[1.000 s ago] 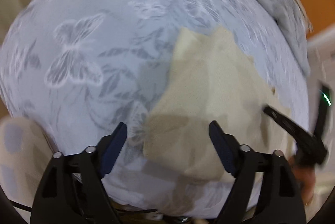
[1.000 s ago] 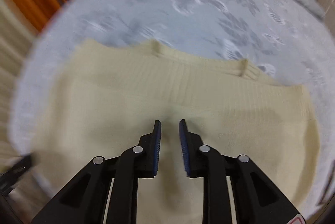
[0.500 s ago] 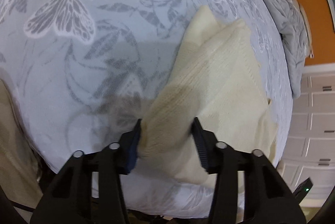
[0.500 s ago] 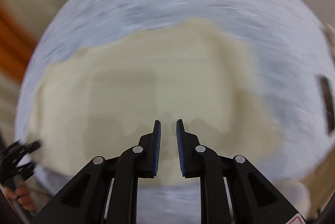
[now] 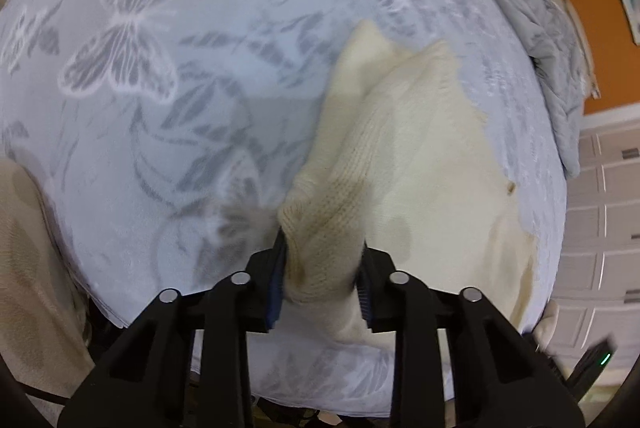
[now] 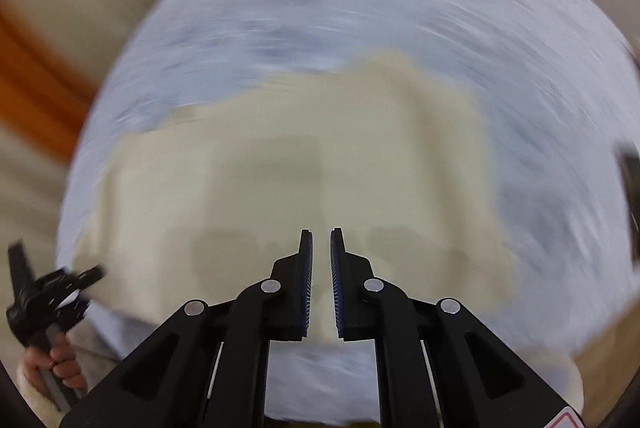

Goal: Fold small clothes

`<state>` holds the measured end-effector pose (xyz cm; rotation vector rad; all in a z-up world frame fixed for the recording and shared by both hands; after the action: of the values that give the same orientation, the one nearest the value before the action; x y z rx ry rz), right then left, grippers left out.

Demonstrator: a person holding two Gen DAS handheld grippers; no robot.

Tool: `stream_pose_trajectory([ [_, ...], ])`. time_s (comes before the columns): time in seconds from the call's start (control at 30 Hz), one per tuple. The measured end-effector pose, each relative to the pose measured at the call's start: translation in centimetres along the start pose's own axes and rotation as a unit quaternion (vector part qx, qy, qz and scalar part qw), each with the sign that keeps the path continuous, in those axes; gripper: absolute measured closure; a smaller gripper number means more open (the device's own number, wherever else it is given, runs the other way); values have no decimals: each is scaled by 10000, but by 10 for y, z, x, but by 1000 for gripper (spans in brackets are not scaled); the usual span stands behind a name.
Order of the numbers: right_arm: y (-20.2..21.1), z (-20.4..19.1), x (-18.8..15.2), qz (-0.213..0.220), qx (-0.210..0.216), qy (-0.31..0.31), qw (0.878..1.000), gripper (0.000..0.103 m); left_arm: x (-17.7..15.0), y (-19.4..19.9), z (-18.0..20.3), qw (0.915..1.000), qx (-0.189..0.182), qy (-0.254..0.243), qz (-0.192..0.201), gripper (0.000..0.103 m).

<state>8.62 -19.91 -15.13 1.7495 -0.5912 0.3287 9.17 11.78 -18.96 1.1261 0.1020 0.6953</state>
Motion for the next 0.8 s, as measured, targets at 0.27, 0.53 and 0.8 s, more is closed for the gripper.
stream_pose_trajectory([
  [0.27,-108,-30,-1,-813,161,225,9963,95,-2,59,67,9910,-402,-1162,530,82],
  [0.53,-11,38,5,85,612,-1046,9926,91,-53,87,211,9406,-1166,-3132,594,85],
  [0.8,36,123,-32,236,216,-1681,9853,82,-170,10,265,9067,-1194,-4011,-527,94],
])
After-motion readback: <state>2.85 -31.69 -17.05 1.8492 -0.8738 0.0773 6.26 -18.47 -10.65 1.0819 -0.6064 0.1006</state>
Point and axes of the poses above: each gripper's, at about its wrist camera, not at the fingertips, and y roughly against the way its jaws point, z to its right, x to its top, the point moved 6 cm from there along -y, roughly the way its jaws point, and after that the axes turned 8 degrees about z, right-handed, at the moved point
